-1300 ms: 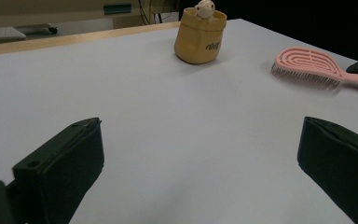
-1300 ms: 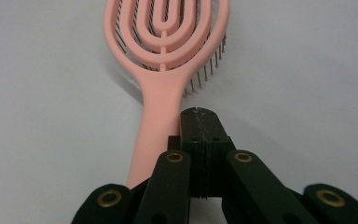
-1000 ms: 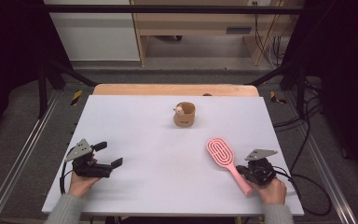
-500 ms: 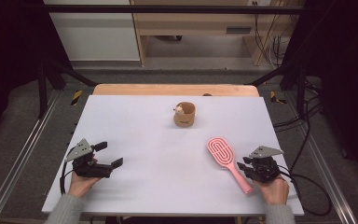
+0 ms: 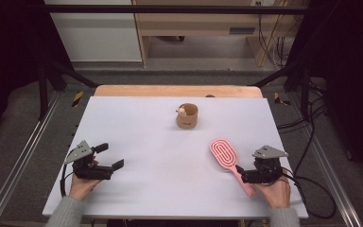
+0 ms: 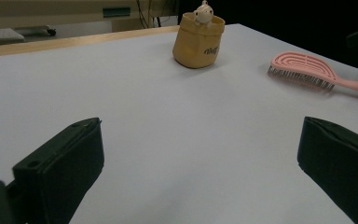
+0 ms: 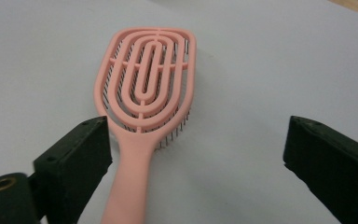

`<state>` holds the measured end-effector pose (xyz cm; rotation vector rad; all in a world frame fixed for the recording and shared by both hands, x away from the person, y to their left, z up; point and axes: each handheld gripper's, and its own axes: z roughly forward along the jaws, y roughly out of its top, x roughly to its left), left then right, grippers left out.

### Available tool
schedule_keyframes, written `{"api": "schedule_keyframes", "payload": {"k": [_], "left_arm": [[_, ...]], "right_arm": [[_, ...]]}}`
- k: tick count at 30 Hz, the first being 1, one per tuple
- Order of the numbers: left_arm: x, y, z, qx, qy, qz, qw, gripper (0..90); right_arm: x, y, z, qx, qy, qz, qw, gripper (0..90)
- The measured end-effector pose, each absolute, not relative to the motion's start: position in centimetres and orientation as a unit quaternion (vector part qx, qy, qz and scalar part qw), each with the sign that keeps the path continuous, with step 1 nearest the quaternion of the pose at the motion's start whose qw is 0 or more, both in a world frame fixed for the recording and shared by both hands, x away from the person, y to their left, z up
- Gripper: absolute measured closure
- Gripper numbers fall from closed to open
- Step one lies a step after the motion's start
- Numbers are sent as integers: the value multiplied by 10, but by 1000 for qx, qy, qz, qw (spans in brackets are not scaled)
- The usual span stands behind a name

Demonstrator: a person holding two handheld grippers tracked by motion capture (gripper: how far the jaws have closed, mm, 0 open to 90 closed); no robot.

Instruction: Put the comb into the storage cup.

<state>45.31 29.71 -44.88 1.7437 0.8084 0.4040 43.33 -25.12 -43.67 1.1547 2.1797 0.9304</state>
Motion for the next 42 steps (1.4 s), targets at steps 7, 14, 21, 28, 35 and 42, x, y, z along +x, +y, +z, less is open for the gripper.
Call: {"api": "schedule_keyframes", "payload": {"k": [7,14,21,28,35,42], "left_arm": [[454,296,-450,741,342,171,552,4],[454,296,-449,740,341,171,554,4],[454,296,-450,741,342,170,553,4],[454,296,-450,741,341,170,553,4],[454,296,-450,742,341,169,552,4],[454,295,-450,743,340,170,551,4]], "right_arm": [[434,-246,-433,418,806,340,244,8],[434,-240,-429,420,808,343,232,18],[435,-235,-431,424,810,339,221,10],[438,-231,-435,433,813,331,204,7],[440,-227,-440,432,819,319,201,7],[443,-222,-447,431,829,300,192,13]]}}
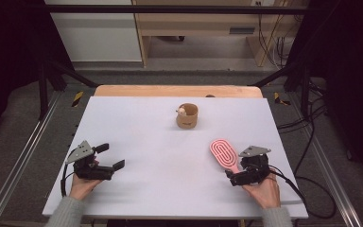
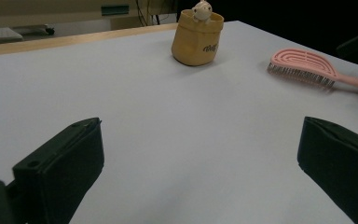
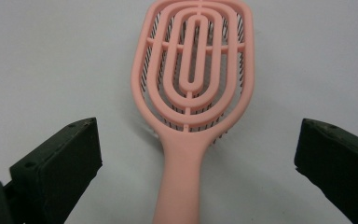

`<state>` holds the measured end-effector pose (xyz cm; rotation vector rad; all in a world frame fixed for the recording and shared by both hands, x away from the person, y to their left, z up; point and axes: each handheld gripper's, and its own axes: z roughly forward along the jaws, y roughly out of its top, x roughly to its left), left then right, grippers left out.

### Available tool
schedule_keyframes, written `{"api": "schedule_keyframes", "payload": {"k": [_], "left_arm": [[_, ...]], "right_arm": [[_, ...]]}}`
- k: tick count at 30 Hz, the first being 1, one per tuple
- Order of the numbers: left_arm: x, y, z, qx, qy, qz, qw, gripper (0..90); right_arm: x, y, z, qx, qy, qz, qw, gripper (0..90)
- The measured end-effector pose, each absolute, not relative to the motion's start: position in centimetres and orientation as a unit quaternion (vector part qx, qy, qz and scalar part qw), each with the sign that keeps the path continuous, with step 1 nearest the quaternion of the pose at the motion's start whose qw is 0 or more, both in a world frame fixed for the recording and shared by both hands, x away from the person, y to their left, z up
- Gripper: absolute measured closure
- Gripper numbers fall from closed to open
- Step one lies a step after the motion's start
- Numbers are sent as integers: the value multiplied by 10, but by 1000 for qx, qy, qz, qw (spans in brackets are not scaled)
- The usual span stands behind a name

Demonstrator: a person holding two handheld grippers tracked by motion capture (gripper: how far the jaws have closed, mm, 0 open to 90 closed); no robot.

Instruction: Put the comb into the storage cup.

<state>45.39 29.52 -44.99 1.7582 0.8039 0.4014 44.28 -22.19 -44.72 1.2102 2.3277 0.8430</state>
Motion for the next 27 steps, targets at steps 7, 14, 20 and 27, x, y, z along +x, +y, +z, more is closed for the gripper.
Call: {"api": "schedule_keyframes", "payload": {"k": [7,14,20,27], "left_arm": [[454,295,-450,745,339,169,549,4],[455,295,-451,745,339,168,549,4],[455,294,-451,747,338,168,548,4],[455,294,-451,748,337,166,547,4]], "right_arm": [[445,-220,-453,429,836,291,180,59],[447,-220,-457,429,842,280,167,137],[448,-222,-458,433,841,283,156,251],[448,-224,-458,437,842,281,146,377]]}}
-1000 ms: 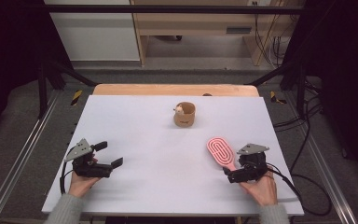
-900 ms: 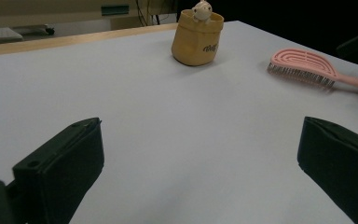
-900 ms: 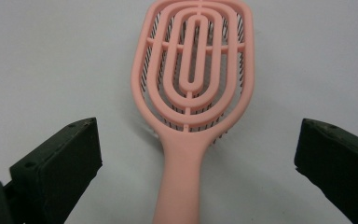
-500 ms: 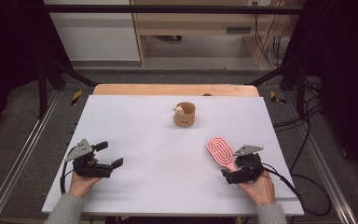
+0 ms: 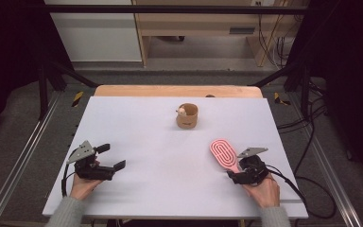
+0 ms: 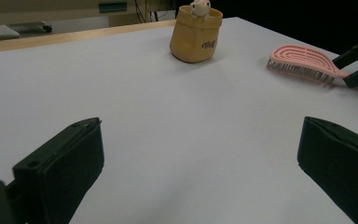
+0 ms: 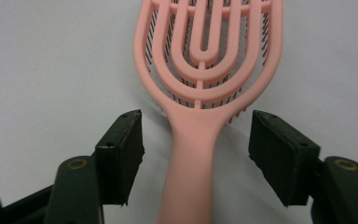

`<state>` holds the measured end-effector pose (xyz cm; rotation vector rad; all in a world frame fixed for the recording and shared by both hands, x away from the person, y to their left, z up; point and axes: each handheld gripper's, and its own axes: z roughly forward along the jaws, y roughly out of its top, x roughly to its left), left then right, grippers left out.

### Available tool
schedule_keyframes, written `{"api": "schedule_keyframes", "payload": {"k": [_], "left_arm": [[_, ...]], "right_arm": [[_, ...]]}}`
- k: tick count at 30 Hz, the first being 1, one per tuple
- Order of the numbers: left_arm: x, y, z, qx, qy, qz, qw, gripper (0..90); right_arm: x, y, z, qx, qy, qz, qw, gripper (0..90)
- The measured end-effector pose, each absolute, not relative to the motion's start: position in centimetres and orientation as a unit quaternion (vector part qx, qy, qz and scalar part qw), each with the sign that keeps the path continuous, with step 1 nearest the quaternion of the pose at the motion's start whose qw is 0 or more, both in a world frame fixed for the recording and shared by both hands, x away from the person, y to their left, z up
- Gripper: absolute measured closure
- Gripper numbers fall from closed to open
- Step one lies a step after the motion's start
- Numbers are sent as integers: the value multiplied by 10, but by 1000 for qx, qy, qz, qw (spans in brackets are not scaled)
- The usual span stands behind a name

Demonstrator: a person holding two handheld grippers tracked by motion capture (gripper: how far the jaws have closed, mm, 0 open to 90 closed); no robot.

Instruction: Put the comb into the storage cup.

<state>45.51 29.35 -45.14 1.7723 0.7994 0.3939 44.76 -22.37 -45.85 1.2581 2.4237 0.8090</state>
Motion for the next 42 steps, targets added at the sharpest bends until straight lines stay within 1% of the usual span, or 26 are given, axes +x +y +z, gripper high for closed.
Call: {"api": "schedule_keyframes", "payload": {"k": [8,19,22,31,42], "left_arm": [[455,293,-452,749,337,166,546,4],[455,293,-452,749,337,165,546,5],[455,293,-452,749,337,166,546,5],[455,293,-452,749,337,166,546,5],[455,293,-452,749,337,165,546,6]], "right_arm": [[447,-223,-459,436,845,274,143,492],[449,-222,-461,438,850,262,132,580],[449,-223,-461,438,850,262,129,619],[450,-224,-461,445,847,261,128,660],[452,-224,-459,463,840,258,116,677]]}}
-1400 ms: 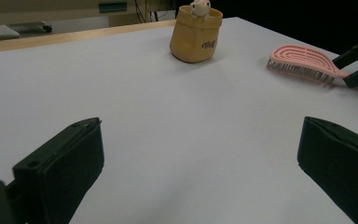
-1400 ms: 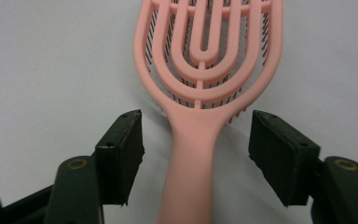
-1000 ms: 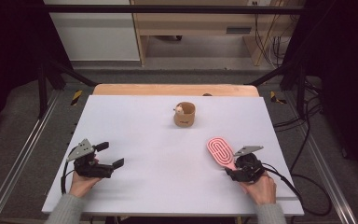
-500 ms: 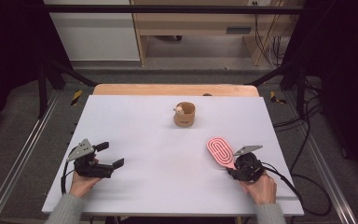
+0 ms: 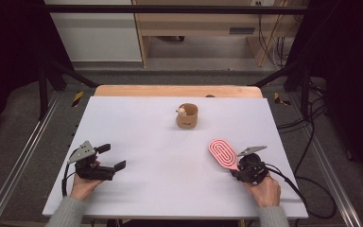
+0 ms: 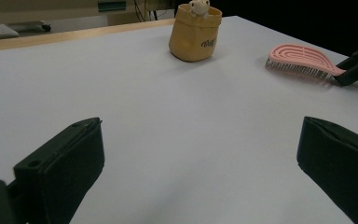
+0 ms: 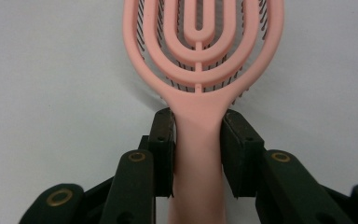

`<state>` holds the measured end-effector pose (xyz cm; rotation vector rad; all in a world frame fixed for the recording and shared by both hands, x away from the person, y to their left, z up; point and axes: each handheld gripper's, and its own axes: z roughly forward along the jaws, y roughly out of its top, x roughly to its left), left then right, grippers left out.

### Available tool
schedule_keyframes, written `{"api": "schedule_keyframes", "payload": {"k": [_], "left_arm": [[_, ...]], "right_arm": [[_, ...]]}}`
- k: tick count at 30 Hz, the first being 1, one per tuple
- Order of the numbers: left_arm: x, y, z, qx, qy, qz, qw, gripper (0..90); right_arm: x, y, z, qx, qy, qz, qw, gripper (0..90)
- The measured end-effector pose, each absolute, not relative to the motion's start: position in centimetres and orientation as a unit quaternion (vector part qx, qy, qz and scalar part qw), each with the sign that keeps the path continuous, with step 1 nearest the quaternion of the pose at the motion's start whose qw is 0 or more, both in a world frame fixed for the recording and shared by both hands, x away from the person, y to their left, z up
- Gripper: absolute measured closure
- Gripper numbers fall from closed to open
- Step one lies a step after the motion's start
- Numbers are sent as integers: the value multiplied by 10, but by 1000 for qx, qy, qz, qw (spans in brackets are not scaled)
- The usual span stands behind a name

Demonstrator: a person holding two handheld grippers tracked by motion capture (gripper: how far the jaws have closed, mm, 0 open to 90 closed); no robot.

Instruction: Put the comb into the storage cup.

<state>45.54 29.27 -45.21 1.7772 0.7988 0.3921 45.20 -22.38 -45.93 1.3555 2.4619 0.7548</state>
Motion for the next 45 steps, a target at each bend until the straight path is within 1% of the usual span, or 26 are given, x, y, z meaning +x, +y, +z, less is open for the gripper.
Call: {"api": "schedule_keyframes", "payload": {"k": [20,36,45], "left_arm": [[455,293,-452,749,337,165,546,8],[455,292,-452,749,338,165,546,9],[455,289,-452,750,340,165,543,9]], "right_arm": [[449,-227,-452,461,834,281,114,694],[444,-226,-442,433,831,323,134,694],[443,-226,-438,425,827,343,135,694]]}}
